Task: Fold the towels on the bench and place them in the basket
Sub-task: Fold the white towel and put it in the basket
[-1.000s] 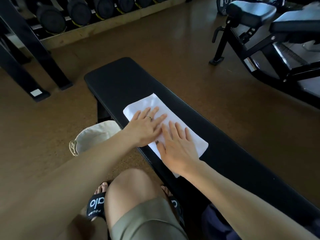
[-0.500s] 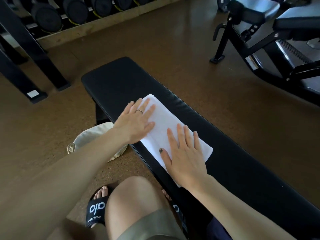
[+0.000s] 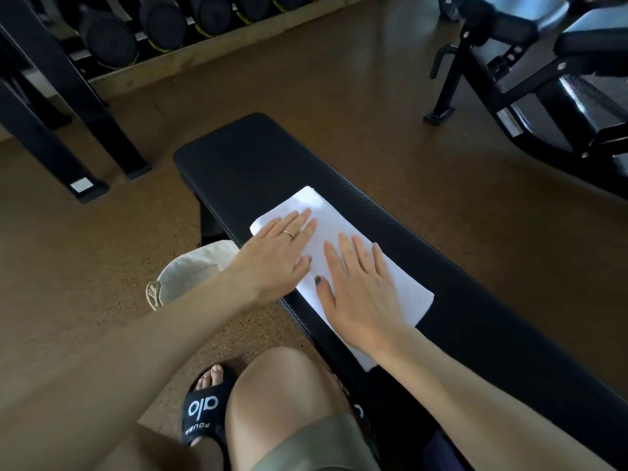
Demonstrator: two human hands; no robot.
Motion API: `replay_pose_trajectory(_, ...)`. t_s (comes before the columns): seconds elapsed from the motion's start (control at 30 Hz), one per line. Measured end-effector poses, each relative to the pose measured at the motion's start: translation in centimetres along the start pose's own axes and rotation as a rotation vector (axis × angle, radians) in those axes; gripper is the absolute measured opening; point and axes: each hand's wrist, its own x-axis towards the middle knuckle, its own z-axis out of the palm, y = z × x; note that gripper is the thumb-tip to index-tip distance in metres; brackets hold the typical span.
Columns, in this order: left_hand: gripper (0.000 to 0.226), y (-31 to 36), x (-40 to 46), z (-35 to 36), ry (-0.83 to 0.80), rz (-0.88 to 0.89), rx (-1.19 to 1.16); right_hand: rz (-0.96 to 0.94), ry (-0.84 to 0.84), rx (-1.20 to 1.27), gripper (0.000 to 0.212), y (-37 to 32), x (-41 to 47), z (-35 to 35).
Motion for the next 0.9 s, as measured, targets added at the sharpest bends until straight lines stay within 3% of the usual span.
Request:
replay_pose_trajectory(0.07, 0.075, 0.3, -0.5, 0.5, -0.012, -0.027, 0.004, -0.059, 0.034, 0.006, 0.071, 0.0, 1.6, 0.2)
replay_pose_trajectory(0.2, 0.069, -1.1, -1.0, 0.9, -0.009, -0.274, -0.120, -0.096, 0.031, 0.029, 0.075, 0.5, 5.5, 0.0)
replay_pose_trajectory(0.3, 0.069, -1.8, -1.2, 1.3, -0.018, -0.270, -0.166, -0.166, 0.002, -0.027, 0.070, 1.0, 7.8, 0.4)
replay_pose_trajectory(0.4, 0.069, -2.2, -0.9, 1.6, 0.001, -0.326, -0.260, -0.057, -0.004, -0.017, 0.059, 1.4, 9.1, 1.2)
replay_pose_trajectory(0.6, 0.073, -2.6, 0.4, 1.1, 0.224, -0.511, -0.561, 0.011, 0.161, 0.098, 0.039, 1.1, 12.3, 0.2)
replay_pose_trajectory(0.77, 0.040, -3.7, 1.2, 2.0, 0.295, -0.580, -0.500, -0.081, 0.022, -0.005, 0.051, 1.3, 14.5, 0.6)
replay_pose_trajectory(0.9, 0.011, -4.1, 2.0, 2.2, 0.359, -0.637, -0.671, -0.013, -0.046, -0.009, 0.059, 1.6, 14.3, 1.4)
